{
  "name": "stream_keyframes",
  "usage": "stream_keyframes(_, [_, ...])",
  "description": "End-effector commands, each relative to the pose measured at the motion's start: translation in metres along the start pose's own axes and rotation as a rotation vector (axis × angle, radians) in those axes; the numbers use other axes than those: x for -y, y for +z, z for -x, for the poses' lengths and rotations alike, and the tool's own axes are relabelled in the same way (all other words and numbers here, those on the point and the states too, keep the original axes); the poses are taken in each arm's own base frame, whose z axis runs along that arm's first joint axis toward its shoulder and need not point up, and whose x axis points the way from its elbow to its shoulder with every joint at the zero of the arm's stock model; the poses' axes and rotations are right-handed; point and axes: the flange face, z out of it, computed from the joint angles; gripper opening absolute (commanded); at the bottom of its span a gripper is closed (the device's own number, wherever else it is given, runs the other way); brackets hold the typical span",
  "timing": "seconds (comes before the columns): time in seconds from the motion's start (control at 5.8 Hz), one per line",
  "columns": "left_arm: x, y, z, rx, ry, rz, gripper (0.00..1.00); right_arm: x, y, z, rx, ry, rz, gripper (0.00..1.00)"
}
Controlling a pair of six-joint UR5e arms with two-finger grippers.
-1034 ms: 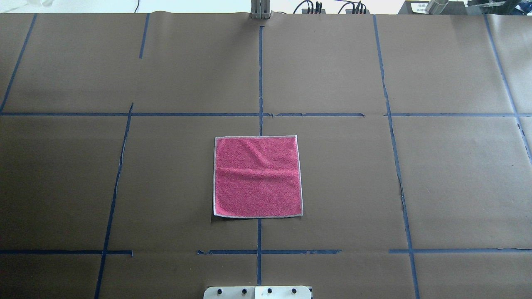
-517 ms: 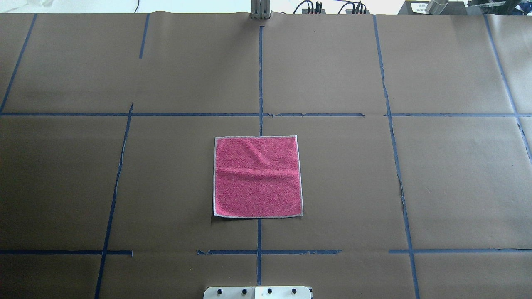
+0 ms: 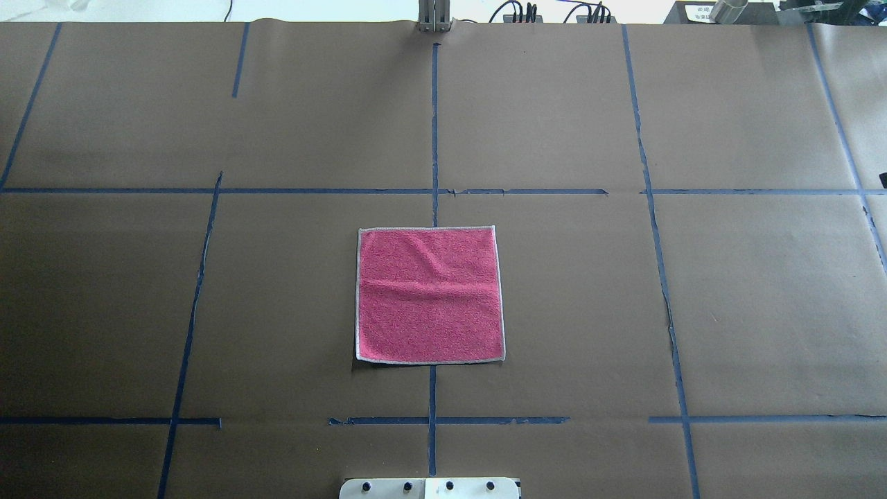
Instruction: Fold towel twice with both arms
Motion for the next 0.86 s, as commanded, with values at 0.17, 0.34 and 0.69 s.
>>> stream_keyframes(0.17, [0.03,0.051,-0.156,-0.084,-0.296,0.042,1.0,0.021,0.016,0.15,0.136,0.171,0.044,1.0])
stream_keyframes(0.34, [0.029,0.073,-0.226,-0.087,-0.388,0.061,1.0,0.023,0.027,0.202,0.151,0.244,0.075,1.0])
stream_keyframes(0.69, [0.031,0.131,-0.364,-0.085,-0.572,0.057,0.88,0.008,0.039,0.29,0.118,0.383,0.096,0.98])
